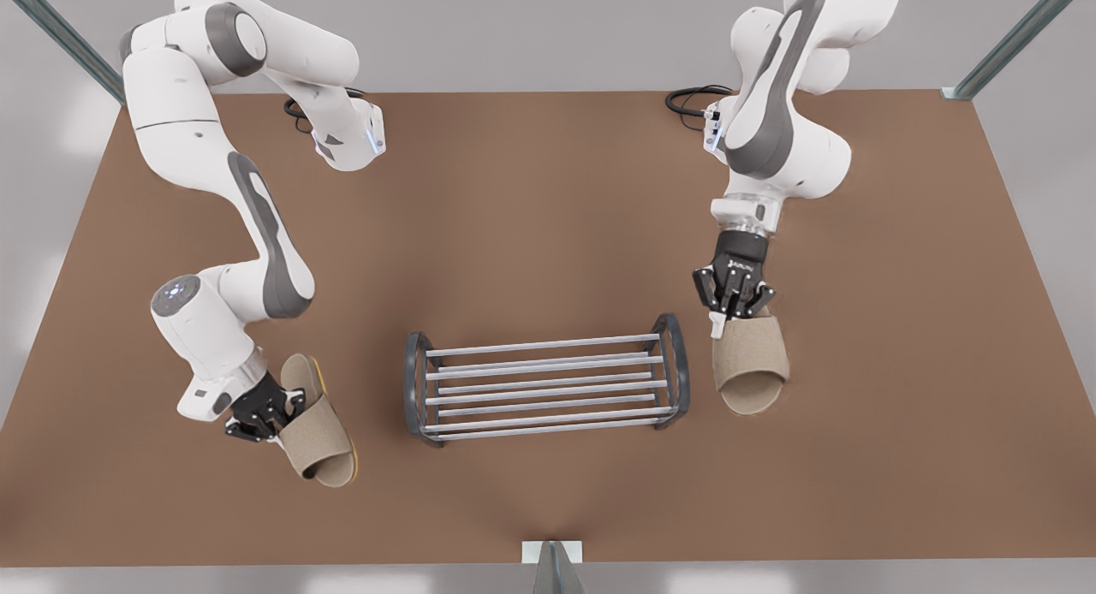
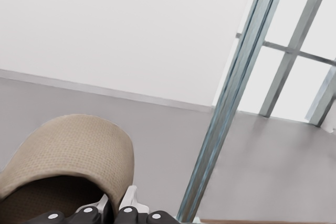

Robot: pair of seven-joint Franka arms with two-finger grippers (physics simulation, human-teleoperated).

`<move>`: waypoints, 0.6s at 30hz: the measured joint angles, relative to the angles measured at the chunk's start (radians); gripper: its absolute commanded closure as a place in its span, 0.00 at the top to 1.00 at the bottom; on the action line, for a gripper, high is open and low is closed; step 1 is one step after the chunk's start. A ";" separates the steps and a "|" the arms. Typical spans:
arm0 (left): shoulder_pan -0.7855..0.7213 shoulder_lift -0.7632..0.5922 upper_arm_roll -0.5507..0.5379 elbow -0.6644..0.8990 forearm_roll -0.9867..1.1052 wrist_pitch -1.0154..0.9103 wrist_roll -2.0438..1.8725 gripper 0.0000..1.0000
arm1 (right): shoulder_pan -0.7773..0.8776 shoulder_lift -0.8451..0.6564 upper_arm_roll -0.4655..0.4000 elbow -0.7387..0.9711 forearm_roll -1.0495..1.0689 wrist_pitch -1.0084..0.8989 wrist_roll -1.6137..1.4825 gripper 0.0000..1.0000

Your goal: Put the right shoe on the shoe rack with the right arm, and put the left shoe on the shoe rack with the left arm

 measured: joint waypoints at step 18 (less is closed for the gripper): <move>-0.084 0.431 -0.080 0.246 -0.173 0.039 0.000 0.21 | 0.220 -0.312 0.214 -0.132 -0.233 -0.316 0.567 0.21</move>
